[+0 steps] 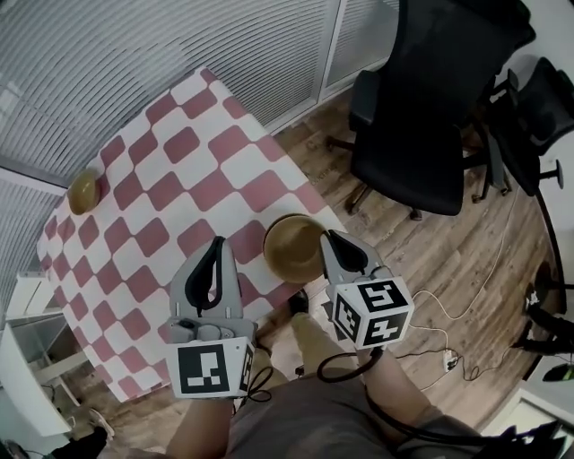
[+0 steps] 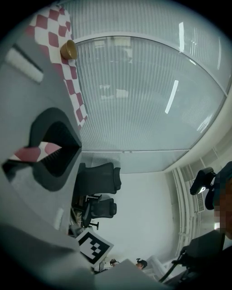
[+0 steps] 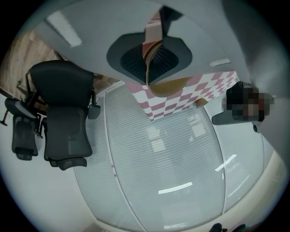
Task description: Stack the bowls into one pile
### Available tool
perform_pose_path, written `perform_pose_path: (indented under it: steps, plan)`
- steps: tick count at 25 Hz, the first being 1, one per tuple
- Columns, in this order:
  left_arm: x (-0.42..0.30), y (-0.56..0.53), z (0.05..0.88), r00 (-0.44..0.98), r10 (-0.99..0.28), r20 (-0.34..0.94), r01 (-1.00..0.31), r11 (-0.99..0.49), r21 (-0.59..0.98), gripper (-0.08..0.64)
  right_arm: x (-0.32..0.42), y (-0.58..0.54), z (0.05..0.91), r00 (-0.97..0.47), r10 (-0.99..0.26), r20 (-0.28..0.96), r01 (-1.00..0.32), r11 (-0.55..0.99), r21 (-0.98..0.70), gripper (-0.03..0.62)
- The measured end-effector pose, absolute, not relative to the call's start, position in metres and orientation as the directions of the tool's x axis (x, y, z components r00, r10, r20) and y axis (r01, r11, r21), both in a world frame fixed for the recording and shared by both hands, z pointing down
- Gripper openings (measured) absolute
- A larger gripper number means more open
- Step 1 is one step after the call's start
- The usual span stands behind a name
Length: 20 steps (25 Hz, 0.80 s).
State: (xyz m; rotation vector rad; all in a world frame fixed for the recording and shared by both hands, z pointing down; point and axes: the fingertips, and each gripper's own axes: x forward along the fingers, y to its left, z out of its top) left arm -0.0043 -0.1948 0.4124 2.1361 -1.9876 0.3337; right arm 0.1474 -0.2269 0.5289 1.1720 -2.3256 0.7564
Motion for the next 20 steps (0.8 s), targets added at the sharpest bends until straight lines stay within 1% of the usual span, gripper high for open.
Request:
perform_pose_path:
  steps: [13,14,17,20]
  plan:
    - [-0.018,-0.205,0.431,0.051,-0.941,0.335,-0.999,-0.047,0.022,0.0,0.131,-0.238,0.543,-0.533,-0.575,0.621,-0.816,0.544,-0.195,0.054]
    - [-0.018,-0.205,0.431,0.051,-0.941,0.336,-0.999,-0.046,0.023,0.0,0.131,-0.238,0.543,-0.534,-0.576,0.619,-0.814,0.549,-0.191,0.058]
    - [-0.017,-0.206,0.432,0.051,-0.94,0.337,-0.999,-0.045,0.023,0.0,0.129,-0.239,0.539,-0.545,-0.58,0.605,-0.805,0.564,-0.184,0.104]
    - [-0.017,-0.207,0.43,0.046,-0.943,0.33,-0.999,-0.042,0.021,0.0,0.129,-0.243,0.531,-0.554,-0.596,0.581,-0.801,0.571,-0.178,0.114]
